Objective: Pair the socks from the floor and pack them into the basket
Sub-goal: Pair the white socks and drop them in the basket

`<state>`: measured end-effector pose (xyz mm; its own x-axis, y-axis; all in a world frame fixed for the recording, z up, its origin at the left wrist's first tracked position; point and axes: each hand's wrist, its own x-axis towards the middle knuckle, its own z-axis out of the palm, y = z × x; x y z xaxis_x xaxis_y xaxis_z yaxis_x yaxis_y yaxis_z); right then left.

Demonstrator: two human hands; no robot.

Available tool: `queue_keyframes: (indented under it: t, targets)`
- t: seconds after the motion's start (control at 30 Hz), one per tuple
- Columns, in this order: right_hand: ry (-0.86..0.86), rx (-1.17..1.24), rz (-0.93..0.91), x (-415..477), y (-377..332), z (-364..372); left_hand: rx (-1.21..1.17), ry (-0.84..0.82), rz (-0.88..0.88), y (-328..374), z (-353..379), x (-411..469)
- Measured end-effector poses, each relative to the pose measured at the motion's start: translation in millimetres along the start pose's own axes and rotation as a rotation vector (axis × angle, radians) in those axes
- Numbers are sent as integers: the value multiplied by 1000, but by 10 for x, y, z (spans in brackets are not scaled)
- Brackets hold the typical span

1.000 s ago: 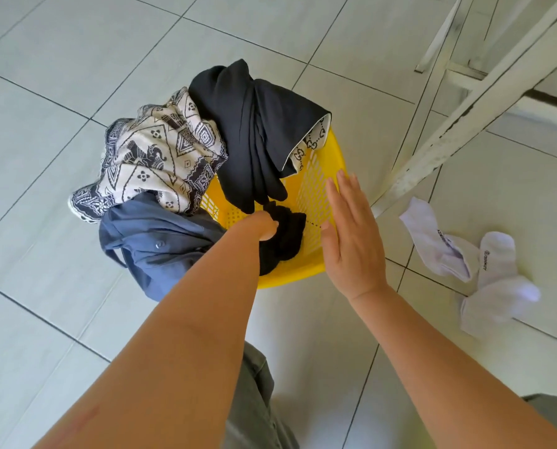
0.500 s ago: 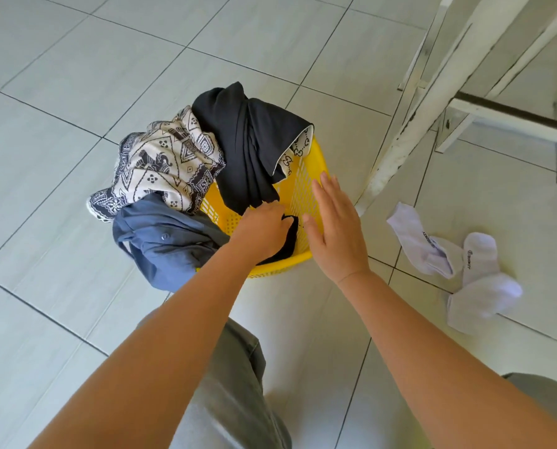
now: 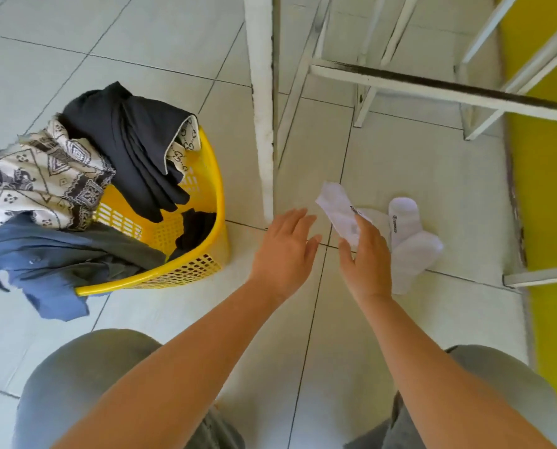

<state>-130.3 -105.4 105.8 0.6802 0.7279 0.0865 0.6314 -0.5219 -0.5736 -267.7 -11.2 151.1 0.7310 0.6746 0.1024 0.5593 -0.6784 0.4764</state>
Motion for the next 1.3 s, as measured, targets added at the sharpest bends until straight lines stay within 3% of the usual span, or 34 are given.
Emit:
queue_keyframes:
  t: [0.13, 0.27, 0.47, 0.6, 0.7, 0.8, 0.97, 1.13, 1.2, 1.3]
  targets:
    - [-53, -152, 96, 22, 544, 61, -14, -255, -44, 139, 655, 281]
    - [-73, -255, 186, 145, 990, 166, -36, -365, -251, 143, 1220, 558]
    - [-62, -467, 228, 472, 1403, 412, 100, -330, -416, -27, 1763, 948]
    - [-31, -493, 370, 609, 1482, 621, 230, -300, -465, -130, 1985, 1237]
    - [-53, -381, 468, 697, 1532, 698, 306, -279, -479, -188, 2108, 1366]
    - [36, -160, 545, 721, 1573, 729, 304, -241, -526, -192, 2225, 1456]
    - [244, 115, 457, 720, 1590, 667, 172, -259, -635, -121, 2357, 1620]
    - [309, 369, 501, 788, 1589, 496, 37, -245, -673, -111, 2375, 1633]
    - [321, 475, 520, 809, 1571, 392, -149, -180, -656, -102, 2343, 1608]
    - [296, 469, 510, 849, 1555, 245, -655, -145, -588, -71, 2193, 1505]
